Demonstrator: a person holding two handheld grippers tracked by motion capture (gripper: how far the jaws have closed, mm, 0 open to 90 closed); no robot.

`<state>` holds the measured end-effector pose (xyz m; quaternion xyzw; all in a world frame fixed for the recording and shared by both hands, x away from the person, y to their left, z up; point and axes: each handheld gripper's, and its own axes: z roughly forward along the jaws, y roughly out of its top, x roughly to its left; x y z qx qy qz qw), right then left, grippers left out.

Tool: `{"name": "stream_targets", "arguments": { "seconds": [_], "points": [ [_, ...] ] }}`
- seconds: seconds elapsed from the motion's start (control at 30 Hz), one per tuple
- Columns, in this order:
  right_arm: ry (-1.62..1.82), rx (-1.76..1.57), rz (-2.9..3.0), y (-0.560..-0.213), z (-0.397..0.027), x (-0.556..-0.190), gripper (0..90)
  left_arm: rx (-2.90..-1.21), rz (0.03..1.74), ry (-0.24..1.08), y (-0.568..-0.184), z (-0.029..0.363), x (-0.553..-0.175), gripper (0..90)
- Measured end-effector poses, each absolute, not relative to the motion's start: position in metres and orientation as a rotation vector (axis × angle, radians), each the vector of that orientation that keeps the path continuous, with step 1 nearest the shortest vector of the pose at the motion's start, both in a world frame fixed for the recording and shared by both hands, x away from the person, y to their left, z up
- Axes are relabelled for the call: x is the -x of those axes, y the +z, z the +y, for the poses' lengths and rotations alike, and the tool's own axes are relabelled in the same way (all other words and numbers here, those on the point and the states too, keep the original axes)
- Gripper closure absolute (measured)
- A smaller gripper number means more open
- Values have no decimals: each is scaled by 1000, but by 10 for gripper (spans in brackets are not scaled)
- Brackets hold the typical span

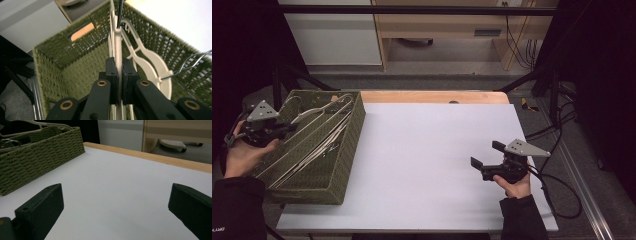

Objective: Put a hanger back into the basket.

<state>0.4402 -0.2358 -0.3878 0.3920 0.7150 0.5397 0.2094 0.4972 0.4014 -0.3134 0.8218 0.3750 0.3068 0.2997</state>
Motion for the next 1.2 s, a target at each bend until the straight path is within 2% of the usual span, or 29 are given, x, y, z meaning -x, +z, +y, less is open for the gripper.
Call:
{"name": "stream_targets", "arguments": {
  "seconds": [0.4, 0.73, 0.87, 1.07, 1.2],
  "points": [
    [1496, -1095, 1989, -389, -235, -441, 8, -2124, 1069, 848, -369, 405, -497, 860],
    [1493, -1085, 1997, -389, -235, -441, 9, -2173, 1098, 790, -377, 403, -496, 845],
    [1500, -1086, 1996, -389, -236, -440, 10, -2178, 1121, 711, -377, 401, -495, 809],
    [1504, -1090, 1988, -388, -236, -440, 11, -2182, 1110, 652, -372, 397, -485, 688],
    [1507, -1090, 1990, -388, -236, -440, 11, -2061, 1092, 649, -357, 399, -474, 629]
  ]
}}
